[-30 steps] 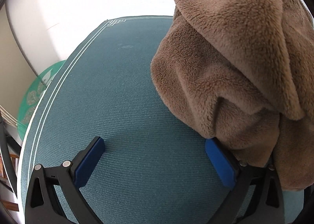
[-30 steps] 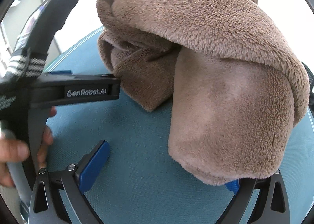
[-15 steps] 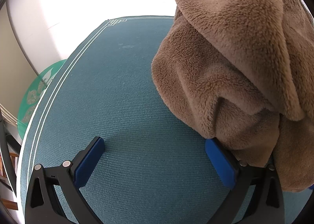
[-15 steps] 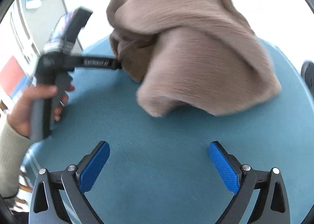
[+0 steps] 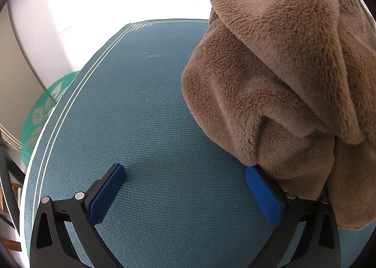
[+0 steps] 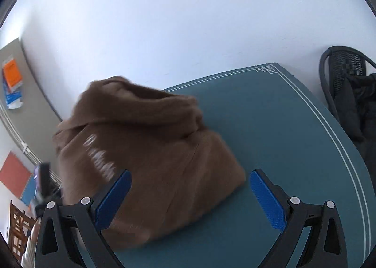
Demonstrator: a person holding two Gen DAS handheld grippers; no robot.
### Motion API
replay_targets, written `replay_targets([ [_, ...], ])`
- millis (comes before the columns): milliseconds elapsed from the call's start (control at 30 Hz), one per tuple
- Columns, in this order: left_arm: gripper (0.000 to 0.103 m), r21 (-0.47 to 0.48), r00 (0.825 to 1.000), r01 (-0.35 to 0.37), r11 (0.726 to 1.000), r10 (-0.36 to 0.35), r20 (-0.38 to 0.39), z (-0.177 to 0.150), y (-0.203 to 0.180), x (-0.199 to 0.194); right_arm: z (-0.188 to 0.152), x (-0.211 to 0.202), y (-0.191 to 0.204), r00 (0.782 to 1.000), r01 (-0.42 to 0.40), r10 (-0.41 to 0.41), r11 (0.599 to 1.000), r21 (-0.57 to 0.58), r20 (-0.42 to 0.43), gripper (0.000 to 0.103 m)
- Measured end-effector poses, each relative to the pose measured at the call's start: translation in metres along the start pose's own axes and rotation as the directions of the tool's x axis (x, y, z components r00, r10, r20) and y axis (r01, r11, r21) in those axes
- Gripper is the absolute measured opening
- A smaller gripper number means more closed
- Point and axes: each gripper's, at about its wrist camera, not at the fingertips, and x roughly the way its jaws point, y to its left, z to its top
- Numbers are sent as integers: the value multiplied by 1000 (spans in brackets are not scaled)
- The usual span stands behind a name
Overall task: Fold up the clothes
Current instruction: 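Grasp the brown fleece with the right gripper while the left gripper grasps another edge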
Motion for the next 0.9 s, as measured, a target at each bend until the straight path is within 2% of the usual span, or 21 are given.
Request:
replay_targets([
  [67,103,-7,1000,-2,1000,2,1,0,4,3,19,12,-6,999,-43,43,999,11,-14,102],
  [167,103,-26,1000,20,999,-20,6,6,18,19,44,54,-3,995,-97,98,995,21,-34,102],
  [267,103,-98,990,138,986,-135,31,3,30,8,53,86,-4,989,-135,137,990,34,-64,102],
  [367,103,-187,967,251,950,-241,77,5,48,-7,60,117,-3,980,-169,175,983,64,-99,101],
  [467,103,-216,955,292,932,-270,127,8,64,-29,62,137,-2,969,-201,212,975,92,-128,94],
  [600,103,-201,924,368,908,-333,188,40,82,-57,58,154,13,949,-271,281,959,86,-145,77],
  [667,103,-191,901,421,887,-383,204,72,90,-46,54,155,23,937,-310,319,947,78,-145,68],
  [733,103,-173,879,464,869,-429,207,105,102,-35,50,154,29,930,-338,344,939,65,-131,54],
  [767,103,-161,877,467,869,-432,210,116,99,-35,49,154,30,927,-351,356,934,62,-119,50],
  [833,103,-126,874,471,873,-442,204,146,88,-29,45,152,30,927,-355,360,933,58,-104,35],
  [900,103,-117,863,495,861,-472,180,173,78,-13,43,152,29,935,-336,339,941,49,-99,30],
])
